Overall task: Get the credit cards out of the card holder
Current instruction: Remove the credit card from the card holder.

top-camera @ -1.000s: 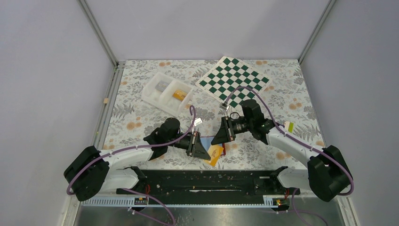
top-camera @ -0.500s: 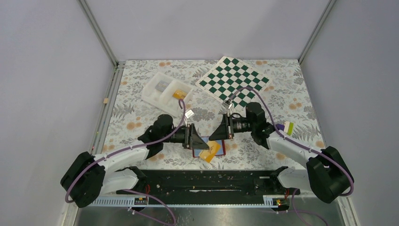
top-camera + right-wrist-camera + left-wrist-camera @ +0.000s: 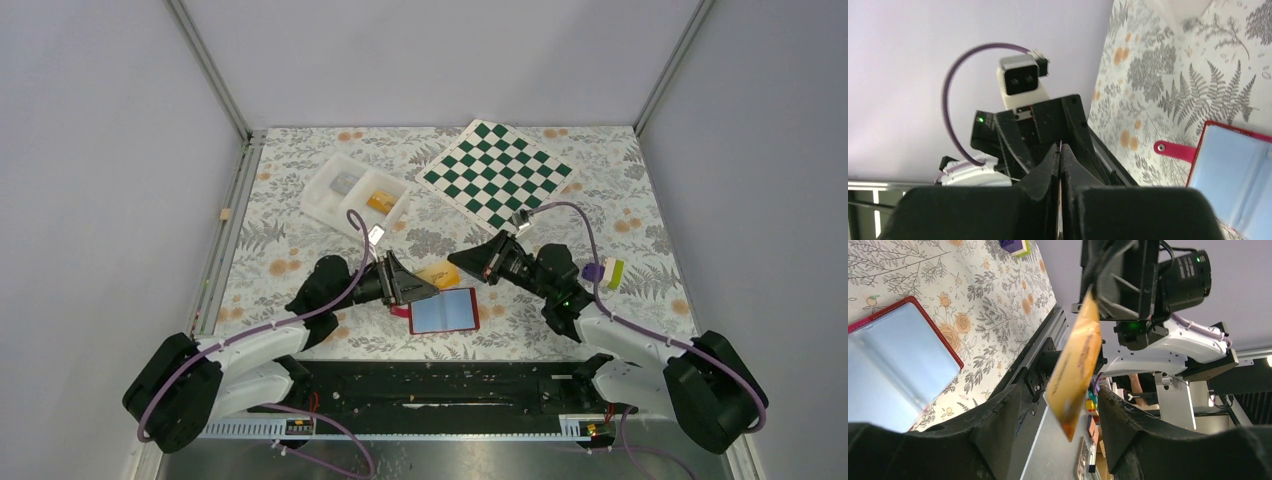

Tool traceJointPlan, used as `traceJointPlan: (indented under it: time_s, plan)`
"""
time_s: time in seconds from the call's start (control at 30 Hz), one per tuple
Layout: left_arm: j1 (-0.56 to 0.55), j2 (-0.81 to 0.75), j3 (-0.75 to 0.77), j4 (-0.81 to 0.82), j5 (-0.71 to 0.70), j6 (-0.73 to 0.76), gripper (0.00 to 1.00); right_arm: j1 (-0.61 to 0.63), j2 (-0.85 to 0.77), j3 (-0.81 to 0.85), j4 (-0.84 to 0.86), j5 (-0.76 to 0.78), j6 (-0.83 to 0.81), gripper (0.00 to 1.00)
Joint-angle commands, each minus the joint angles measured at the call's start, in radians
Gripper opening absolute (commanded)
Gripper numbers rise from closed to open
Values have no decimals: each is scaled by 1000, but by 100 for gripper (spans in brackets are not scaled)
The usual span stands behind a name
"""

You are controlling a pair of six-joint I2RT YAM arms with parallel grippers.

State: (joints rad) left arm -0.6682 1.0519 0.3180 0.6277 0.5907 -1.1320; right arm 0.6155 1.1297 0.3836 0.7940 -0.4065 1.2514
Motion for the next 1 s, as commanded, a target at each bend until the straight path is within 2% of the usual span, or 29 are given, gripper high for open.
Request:
traceJointPlan:
  time_s: [0.0, 0.07, 0.27, 0.43, 0.5, 0.63, 0.7, 0.8, 0.97]
  plan:
    - [0, 15, -36, 207, -62, -73, 55, 36, -89, -32, 44, 198, 17, 0]
    - [0, 13, -50, 242, -76, -92, 50, 43, -118, -35, 5, 208, 0, 0]
    - [1, 19, -52, 260, -89, -111, 26, 52, -125, -50, 8, 147, -25, 0]
    - [3, 35, -46, 290, -62, -127, 0, 52, -128, -78, 19, 115, -24, 1]
    - [8, 44, -40, 301, -11, -127, 0, 49, -135, -58, -30, 48, -84, 11]
    - [19, 64, 2, 235, 138, -79, 0, 31, -148, 67, -286, -119, -300, 38]
    - [19, 58, 17, 181, 189, -48, 0, 19, -135, 95, -289, -223, -327, 44]
    - [20, 35, 34, 92, 242, -1, 0, 11, -104, 124, -292, -334, -350, 45]
    - [20, -28, 83, -138, 265, 133, 0, 7, -86, 119, -280, -399, -374, 27]
